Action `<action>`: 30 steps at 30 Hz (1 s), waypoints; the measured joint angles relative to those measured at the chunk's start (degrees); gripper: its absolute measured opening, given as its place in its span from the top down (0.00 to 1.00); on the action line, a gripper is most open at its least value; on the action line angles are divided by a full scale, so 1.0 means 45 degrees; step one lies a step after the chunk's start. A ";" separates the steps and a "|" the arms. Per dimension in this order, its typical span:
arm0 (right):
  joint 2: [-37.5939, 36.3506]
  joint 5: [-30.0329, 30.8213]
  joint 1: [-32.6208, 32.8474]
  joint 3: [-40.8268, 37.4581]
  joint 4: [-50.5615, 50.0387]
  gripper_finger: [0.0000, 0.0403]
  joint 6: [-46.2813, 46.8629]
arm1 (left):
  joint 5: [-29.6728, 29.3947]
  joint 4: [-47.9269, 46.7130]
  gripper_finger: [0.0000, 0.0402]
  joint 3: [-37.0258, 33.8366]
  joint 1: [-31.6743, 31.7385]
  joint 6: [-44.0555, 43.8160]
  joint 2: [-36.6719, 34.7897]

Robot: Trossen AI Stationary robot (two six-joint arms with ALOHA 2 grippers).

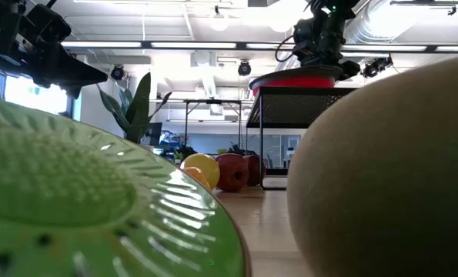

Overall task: Pick & Place Fruit
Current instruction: Put the red strainer bowl on the shelf, then adjust the shelf

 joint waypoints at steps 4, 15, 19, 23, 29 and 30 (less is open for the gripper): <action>-0.0083 -0.0154 0.0004 0.0000 0.0003 0.67 0.0060 | 0.0000 0.0003 0.99 -0.0004 -0.0001 0.0003 0.0001; -0.1704 -0.0168 -0.0001 0.0000 0.0009 0.71 0.0122 | 0.0000 0.0010 0.99 -0.0001 -0.0003 0.0000 0.0003; -0.2703 -0.0151 0.0000 0.0000 0.0127 0.73 0.0120 | 0.0000 0.0014 0.99 -0.0004 -0.0004 0.0000 0.0001; -0.3719 -0.0193 0.0004 0.0000 0.0262 0.76 -0.0216 | 0.0000 0.0015 0.99 -0.0004 -0.0002 0.0000 0.0000; -0.5235 -0.0086 0.0675 0.0005 0.0217 0.82 -0.1544 | 0.0000 0.0025 0.99 -0.0004 -0.0004 0.0000 0.0000; -0.5486 0.0005 0.0951 0.0005 0.0231 0.83 -0.1679 | 0.0000 0.0035 0.99 -0.0004 -0.0004 0.0000 0.0004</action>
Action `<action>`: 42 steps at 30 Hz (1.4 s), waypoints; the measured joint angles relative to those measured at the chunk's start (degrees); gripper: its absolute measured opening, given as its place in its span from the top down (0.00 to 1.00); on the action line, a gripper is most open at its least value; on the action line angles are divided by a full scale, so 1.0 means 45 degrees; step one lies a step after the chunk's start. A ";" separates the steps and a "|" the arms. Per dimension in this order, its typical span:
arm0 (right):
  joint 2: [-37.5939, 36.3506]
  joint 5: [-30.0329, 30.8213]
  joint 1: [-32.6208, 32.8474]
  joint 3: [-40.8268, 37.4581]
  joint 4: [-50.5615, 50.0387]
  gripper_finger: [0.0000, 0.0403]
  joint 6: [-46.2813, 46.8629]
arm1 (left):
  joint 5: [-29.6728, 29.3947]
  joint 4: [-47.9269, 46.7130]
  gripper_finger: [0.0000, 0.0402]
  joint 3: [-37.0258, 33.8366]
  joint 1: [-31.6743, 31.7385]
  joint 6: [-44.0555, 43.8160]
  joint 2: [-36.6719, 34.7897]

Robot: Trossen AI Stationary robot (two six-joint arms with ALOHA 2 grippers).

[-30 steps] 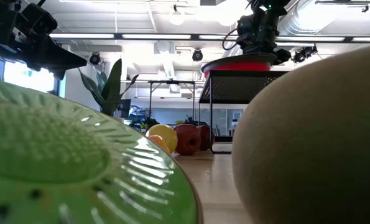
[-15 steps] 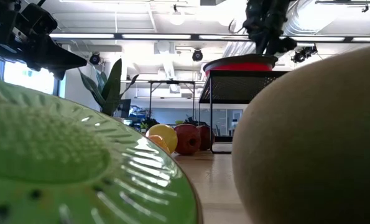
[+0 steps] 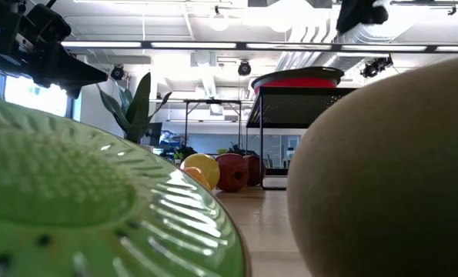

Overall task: Pick & Place Fruit
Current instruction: Adjust the shelf

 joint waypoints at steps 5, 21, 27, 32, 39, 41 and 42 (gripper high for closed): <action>-0.1032 0.1260 0.1670 0.0005 0.0546 0.92 -0.0138 | 0.0000 0.0067 0.99 0.0003 0.0000 0.0000 -0.0001; -0.0380 0.3057 0.7023 0.0005 0.3343 0.99 -0.0377 | 0.0000 0.0295 0.99 0.0001 0.0000 0.0000 -0.0005; 0.0612 0.3777 0.8420 0.0000 0.3338 0.99 -0.0098 | -0.0003 0.0280 0.99 0.0000 0.0000 -0.0336 -0.0005; 0.1166 0.3798 0.9292 -0.0005 0.3460 0.99 -0.0073 | 0.0000 0.0280 0.99 0.0001 0.0000 -0.0396 -0.0005; 0.1340 0.4340 1.0088 -0.0057 0.4309 0.99 -0.0043 | 0.0000 0.0278 0.99 0.0000 0.0000 -0.0403 -0.0005; 0.1304 0.4436 1.0293 -0.0448 0.4975 0.99 -0.0006 | 0.0000 0.0276 0.99 0.0000 0.0000 -0.0401 -0.0005; 0.1243 0.4449 1.0378 -0.0767 0.5288 0.99 -0.0002 | 0.0000 0.0276 0.99 0.0005 0.0000 -0.0399 -0.0005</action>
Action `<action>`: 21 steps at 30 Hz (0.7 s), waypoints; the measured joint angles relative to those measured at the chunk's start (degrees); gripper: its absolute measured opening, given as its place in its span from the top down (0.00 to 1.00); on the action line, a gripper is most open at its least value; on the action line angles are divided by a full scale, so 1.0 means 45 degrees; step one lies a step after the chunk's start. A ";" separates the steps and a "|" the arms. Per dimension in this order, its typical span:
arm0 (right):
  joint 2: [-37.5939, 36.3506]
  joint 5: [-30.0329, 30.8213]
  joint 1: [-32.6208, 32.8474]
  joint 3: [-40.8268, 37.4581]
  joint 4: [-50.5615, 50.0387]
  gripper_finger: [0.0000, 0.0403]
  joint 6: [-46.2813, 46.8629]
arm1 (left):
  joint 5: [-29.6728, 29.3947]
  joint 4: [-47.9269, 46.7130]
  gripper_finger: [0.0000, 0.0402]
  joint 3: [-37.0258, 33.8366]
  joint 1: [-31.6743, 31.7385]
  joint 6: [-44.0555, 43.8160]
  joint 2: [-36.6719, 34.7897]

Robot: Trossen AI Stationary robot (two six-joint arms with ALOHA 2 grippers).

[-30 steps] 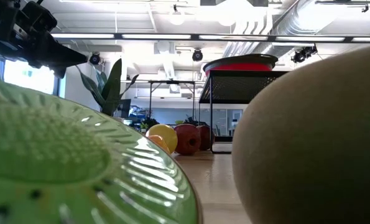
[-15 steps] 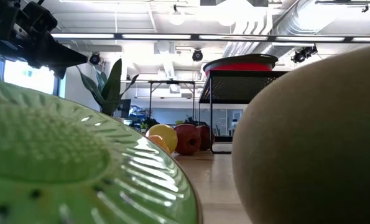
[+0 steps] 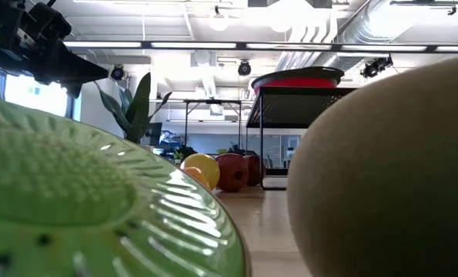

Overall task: Pick & Place Fruit
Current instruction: Adjust the shelf

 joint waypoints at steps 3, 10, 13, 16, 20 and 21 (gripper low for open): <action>-0.0322 0.0021 0.0079 -0.1276 0.0665 0.99 0.0131 | 0.0000 -0.0001 0.99 -0.0005 0.0003 0.0001 0.0000; -0.1605 0.0173 0.0063 -0.4647 0.3555 0.99 0.0283 | 0.0000 -0.0010 0.99 0.0000 0.0000 0.0016 0.0005; -0.2272 0.0131 0.0074 -0.5891 0.4917 0.99 0.0283 | 0.0005 -0.0010 0.99 -0.0005 0.0001 -0.0023 0.0003; -0.2898 0.0149 0.0066 -0.7004 0.6109 0.99 0.0288 | 0.0005 -0.0010 0.99 -0.0005 0.0002 -0.0026 0.0005; -0.3657 0.0189 0.0065 -0.8344 0.7532 0.99 0.0261 | 0.0178 -0.0010 0.99 0.0000 0.0000 -0.0023 0.0005; -0.3837 0.0188 0.0065 -0.8654 0.8043 0.99 0.0260 | 0.0260 -0.0010 0.99 -0.0003 0.0002 -0.0023 0.0005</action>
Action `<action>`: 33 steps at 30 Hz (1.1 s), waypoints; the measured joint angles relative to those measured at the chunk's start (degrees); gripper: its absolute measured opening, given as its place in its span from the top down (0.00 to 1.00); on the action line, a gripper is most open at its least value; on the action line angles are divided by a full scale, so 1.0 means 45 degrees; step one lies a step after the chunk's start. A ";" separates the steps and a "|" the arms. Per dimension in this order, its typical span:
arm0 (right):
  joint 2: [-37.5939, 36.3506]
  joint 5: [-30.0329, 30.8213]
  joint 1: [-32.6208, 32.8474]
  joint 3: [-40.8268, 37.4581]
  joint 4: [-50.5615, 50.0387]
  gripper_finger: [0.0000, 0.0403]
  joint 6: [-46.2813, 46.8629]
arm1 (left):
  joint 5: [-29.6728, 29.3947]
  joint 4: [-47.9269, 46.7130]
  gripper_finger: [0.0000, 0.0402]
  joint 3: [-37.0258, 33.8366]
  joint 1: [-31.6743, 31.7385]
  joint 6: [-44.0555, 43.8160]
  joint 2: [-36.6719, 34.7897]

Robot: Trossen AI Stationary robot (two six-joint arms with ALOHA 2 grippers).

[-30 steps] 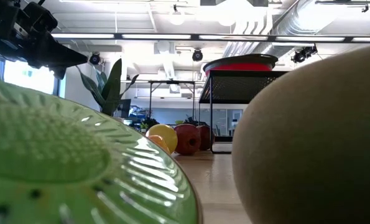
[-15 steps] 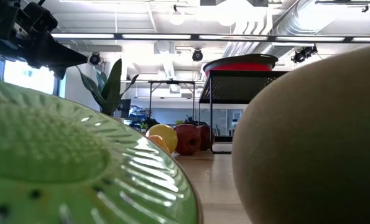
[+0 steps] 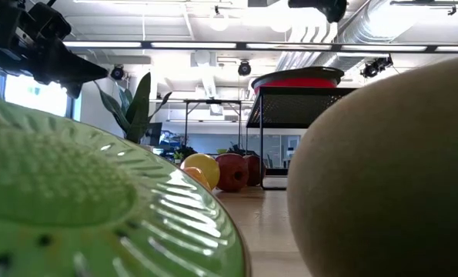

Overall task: Pick & Place Fruit
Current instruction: Adjust the shelf

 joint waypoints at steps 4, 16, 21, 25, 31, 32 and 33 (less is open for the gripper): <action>-0.0655 -0.0017 0.0000 -0.1290 0.1418 0.99 -0.0024 | 0.0350 0.0000 0.99 -0.0001 -0.0002 -0.0002 0.0000; -0.1800 -0.0198 0.0000 -0.4591 0.5134 0.99 -0.0118 | 0.0690 0.0000 0.99 0.0002 -0.0002 0.0097 0.0000; -0.2093 -0.0199 0.0117 -0.5462 0.6312 0.99 -0.0115 | 0.0242 0.0140 0.99 -0.0002 0.0002 0.0017 0.0000; -0.2274 -0.0227 0.0425 -0.6118 0.7138 0.99 -0.0315 | -0.0617 0.0673 0.99 0.0000 0.0003 -0.0231 0.0083; -0.2504 -0.0202 0.0993 -0.7139 0.8707 0.99 -0.0419 | -0.0885 0.1809 0.99 -0.0002 0.0003 0.0209 0.0532; -0.2508 -0.0172 0.1101 -0.7282 0.8988 0.99 -0.0415 | -0.1057 0.1902 0.99 0.0003 0.0003 0.0195 0.0653; -0.2551 -0.0109 0.1202 -0.7406 0.9206 0.99 -0.0434 | -0.1287 0.1913 0.99 -0.0001 0.0003 0.0120 0.0779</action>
